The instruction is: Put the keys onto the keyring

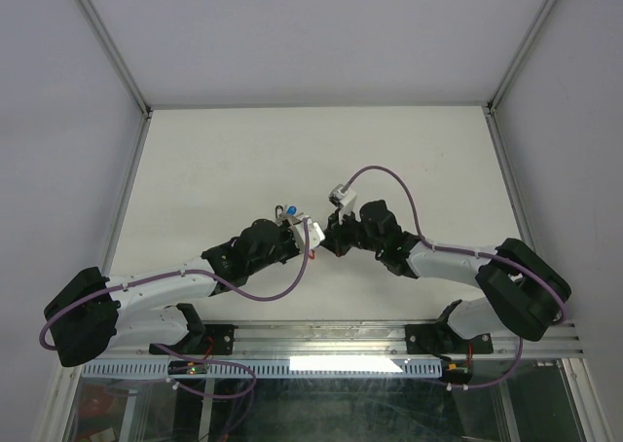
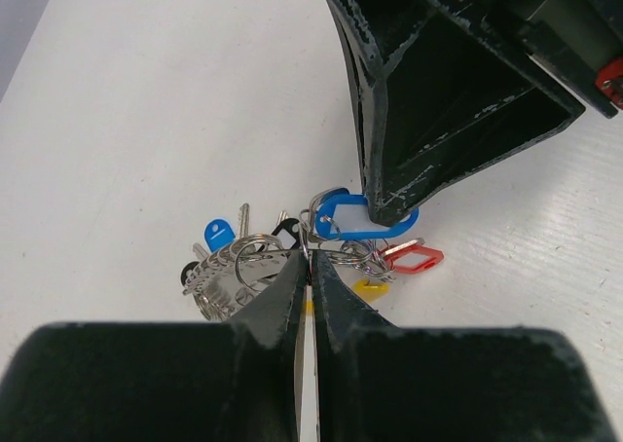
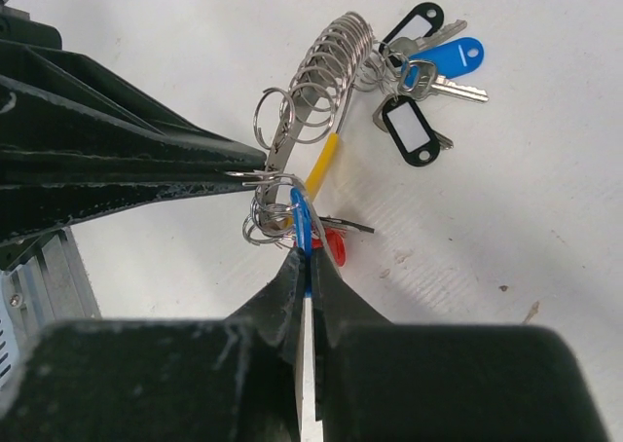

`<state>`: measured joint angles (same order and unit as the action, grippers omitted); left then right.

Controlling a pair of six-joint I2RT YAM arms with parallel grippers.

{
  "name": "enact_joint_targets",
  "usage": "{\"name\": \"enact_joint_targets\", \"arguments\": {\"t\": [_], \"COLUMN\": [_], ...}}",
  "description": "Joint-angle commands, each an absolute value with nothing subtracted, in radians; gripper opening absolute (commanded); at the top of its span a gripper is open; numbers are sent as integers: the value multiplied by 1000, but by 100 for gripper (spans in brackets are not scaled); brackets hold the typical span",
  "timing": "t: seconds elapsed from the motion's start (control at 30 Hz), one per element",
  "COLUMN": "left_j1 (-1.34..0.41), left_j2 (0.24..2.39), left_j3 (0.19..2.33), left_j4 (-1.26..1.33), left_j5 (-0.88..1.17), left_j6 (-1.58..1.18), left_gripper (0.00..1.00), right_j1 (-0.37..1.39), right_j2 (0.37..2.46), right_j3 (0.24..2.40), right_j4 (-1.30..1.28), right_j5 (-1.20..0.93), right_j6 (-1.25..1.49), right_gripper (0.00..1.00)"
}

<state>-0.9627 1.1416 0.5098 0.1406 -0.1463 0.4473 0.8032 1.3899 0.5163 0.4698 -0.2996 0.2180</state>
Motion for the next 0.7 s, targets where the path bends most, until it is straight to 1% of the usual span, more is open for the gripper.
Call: {"name": "enact_joint_targets", "arguments": {"t": [0.0, 0.03, 0.07, 0.1, 0.2, 0.27, 0.47, 0.6, 0.67], "left_j1": [-971, -971, -971, -971, -971, -971, -971, -971, -971], "left_j2": [1124, 1124, 1124, 1124, 1123, 1121, 1091, 1049, 1036], "left_j3": [548, 548, 548, 548, 546, 546, 519, 482, 476], "left_j4": [190, 191, 191, 191, 191, 192, 233, 292, 298], "left_j5": [-98, -97, -96, -94, -86, -78, -49, 3, 33], "left_j6": [446, 446, 446, 446, 444, 441, 430, 425, 426], "left_gripper": [0, 0, 0, 0, 0, 0, 0, 0, 0], "right_j1": [803, 802, 803, 802, 801, 799, 775, 770, 770], "right_j2": [1388, 1383, 1377, 1366, 1323, 1291, 1197, 1150, 1112], "right_j3": [567, 566, 564, 560, 535, 510, 412, 328, 308], "right_j4": [459, 458, 457, 459, 479, 496, 633, 768, 785], "right_j5": [-246, -249, -250, -251, -264, -276, -321, -384, -423], "right_j6": [184, 180, 174, 166, 103, 47, -83, -182, -220], "right_gripper": [0, 0, 4, 8, 27, 33, 34, 35, 34]}}
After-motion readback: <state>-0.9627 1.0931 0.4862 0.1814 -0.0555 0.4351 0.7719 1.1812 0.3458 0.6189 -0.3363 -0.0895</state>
